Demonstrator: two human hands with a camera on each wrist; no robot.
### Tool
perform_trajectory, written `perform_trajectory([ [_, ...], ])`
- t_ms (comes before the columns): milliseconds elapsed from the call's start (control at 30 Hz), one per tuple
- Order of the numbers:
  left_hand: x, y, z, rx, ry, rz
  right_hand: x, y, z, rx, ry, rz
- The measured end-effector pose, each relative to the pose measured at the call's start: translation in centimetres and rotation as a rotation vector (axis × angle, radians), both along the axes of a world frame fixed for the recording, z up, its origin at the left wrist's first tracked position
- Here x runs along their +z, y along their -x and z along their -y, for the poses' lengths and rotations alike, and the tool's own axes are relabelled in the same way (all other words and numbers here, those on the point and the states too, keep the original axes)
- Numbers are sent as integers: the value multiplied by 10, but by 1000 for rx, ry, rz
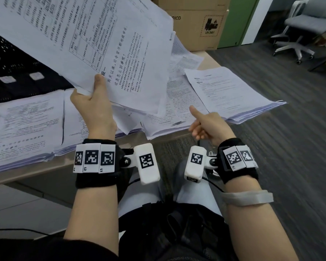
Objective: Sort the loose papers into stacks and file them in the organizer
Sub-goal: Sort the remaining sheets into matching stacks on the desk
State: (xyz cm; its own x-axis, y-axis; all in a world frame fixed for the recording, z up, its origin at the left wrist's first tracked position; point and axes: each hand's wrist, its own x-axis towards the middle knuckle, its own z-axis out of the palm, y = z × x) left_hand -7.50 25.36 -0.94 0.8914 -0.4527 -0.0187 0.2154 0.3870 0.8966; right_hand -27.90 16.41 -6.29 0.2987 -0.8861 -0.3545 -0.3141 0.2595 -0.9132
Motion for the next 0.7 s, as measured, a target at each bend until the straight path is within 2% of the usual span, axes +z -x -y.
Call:
perform_trajectory([
  [133,1,0,-1,-77,-24,43,22,-10,0,-129,259,269],
  [200,2,2,-1,-99,-18,75,33,-16,0,-157,310,357],
  [400,-2,4,0,-192,24,152,45,-32,3,-80,278,513],
  [533,-5,3,2,-251,32,190,40,-39,5,-140,276,531],
  [700,-13,-3,6,-308,49,180,38,-44,7,-285,176,733],
])
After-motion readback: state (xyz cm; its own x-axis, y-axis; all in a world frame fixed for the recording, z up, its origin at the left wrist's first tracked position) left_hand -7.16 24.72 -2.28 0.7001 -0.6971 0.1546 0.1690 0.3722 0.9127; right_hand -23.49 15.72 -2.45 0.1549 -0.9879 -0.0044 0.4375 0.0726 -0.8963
